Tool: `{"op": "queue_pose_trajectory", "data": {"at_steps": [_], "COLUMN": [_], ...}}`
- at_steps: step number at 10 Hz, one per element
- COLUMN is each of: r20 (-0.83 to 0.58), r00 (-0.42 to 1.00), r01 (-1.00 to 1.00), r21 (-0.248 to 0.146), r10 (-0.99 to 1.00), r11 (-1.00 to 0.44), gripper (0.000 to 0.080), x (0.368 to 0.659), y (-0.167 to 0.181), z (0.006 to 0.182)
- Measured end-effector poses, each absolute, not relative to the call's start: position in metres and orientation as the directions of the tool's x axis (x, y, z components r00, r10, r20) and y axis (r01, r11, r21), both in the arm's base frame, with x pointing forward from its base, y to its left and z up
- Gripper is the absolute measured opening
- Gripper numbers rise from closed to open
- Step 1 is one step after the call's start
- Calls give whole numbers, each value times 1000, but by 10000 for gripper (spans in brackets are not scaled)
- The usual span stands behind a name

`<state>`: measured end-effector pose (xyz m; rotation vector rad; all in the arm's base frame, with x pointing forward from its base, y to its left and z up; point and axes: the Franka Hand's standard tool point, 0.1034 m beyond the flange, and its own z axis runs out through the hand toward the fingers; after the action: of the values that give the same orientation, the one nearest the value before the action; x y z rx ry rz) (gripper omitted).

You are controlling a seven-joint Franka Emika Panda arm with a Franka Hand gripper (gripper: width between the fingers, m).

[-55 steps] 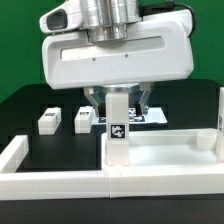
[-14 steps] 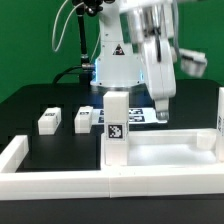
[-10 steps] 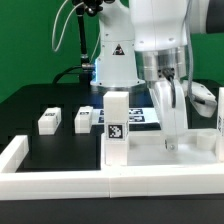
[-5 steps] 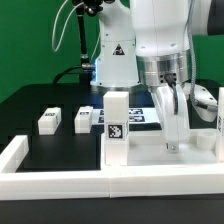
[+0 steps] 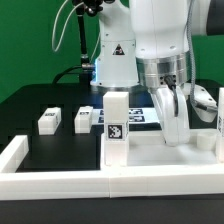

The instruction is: Assemble desk

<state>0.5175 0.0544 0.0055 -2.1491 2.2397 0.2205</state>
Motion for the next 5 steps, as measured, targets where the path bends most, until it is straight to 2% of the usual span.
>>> {"op": "queue_pose_trajectory", "data": {"at_steps": [5], "r20": [-120], "r00": [-41], "r01": [-996], "r21": [81], "r10": [-992], "r11": [31], "gripper": [70], "x": [517], "y": [54], "z": [5]}}
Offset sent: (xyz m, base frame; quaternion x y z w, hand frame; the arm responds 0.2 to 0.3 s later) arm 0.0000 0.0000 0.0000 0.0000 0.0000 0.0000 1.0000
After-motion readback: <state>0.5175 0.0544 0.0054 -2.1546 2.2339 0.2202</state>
